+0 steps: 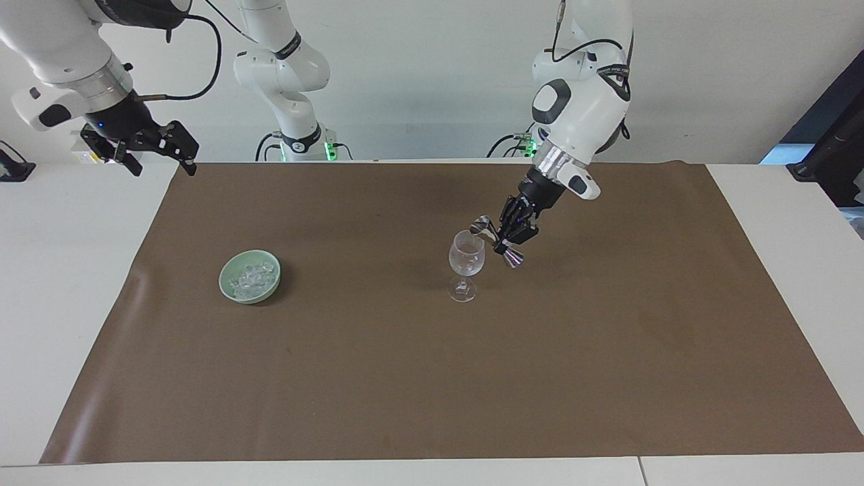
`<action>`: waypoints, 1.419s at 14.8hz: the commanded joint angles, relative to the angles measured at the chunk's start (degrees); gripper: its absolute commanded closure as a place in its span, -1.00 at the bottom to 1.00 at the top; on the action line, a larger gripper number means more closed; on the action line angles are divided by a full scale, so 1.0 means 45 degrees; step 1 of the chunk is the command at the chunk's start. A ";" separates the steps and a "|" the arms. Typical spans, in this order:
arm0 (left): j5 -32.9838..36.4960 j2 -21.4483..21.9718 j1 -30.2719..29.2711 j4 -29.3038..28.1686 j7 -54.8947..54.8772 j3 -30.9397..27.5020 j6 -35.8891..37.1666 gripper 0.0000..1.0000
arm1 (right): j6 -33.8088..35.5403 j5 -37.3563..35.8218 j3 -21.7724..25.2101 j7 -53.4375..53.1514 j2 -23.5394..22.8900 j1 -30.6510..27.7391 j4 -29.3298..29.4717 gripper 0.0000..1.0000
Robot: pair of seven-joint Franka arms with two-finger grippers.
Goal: Pour wine and add ice with both arms
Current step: 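Tilt the jigger over the clear glass with the left gripper to pour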
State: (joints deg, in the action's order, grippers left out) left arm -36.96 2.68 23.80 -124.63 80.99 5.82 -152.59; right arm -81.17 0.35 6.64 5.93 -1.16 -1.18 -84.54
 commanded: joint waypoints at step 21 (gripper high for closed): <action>0.7429 -0.0223 0.0472 0.0233 0.1119 -0.0083 -0.0369 1.00 | -0.0165 -0.0057 -0.0068 -0.0127 0.0220 -0.0031 -0.0316 -1.00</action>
State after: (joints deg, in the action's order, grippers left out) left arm -7.03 2.18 24.76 -124.56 82.78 5.92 -153.37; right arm -81.17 0.35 6.63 5.93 -1.16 -1.18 -84.55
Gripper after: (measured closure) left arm 0.789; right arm 0.000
